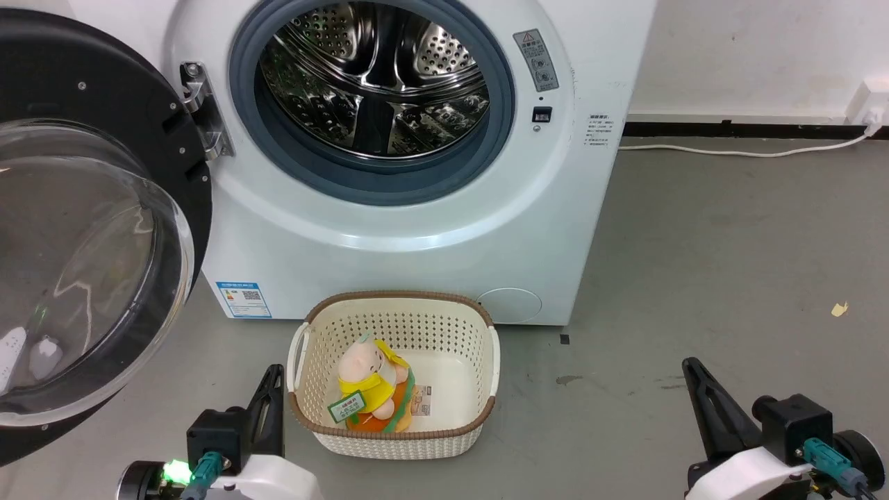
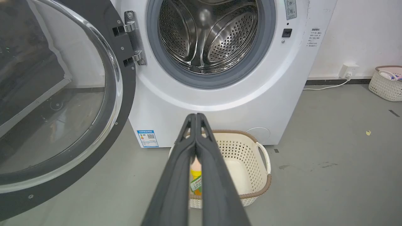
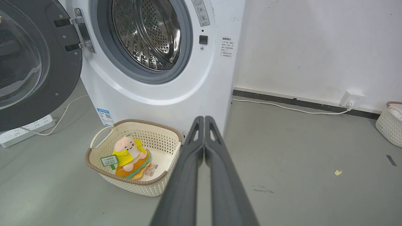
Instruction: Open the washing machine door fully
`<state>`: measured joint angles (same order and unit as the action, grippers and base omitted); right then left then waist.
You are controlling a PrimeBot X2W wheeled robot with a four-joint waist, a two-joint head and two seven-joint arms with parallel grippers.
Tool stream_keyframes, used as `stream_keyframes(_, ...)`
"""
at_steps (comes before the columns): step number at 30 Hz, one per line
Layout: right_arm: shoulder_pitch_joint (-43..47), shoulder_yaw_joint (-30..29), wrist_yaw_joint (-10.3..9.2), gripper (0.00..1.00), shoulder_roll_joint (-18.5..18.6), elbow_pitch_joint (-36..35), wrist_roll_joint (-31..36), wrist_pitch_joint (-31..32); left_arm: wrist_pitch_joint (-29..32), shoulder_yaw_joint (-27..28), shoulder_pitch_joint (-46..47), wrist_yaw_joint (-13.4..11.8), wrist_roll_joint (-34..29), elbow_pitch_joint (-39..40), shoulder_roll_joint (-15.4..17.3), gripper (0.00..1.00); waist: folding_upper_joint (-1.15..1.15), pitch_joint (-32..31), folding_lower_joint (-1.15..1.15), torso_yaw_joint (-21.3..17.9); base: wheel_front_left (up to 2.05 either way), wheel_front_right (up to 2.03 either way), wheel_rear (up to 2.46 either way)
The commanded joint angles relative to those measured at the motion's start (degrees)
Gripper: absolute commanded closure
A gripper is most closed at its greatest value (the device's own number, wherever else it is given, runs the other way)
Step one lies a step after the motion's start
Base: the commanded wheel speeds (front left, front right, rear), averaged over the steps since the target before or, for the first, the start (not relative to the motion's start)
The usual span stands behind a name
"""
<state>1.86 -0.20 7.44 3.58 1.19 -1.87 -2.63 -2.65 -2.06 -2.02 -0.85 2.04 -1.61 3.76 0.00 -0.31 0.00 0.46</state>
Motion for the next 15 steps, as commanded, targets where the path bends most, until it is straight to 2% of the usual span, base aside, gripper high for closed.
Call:
stream_keyframes(1, -0.7, 0.1, 0.04, 1.0, -0.3, -0.4, 0.4, 0.3, 0.3, 0.4, 1.1, 0.2, -0.7, 0.5, -0.4, 1.0, 0.0, 0.0, 0.0, 0.0, 0.0, 0.0, 0.0)
stream_keyframes(15, -1.5, 0.2, 0.04, 1.0, -0.6, -1.0, 1.4, 1.9, 2.0, 1.6, 1.7, 0.7, -1.6, 1.3, -0.7, 1.0, 0.0, 0.2, 0.0, -0.3, 0.0, 0.0, 0.0)
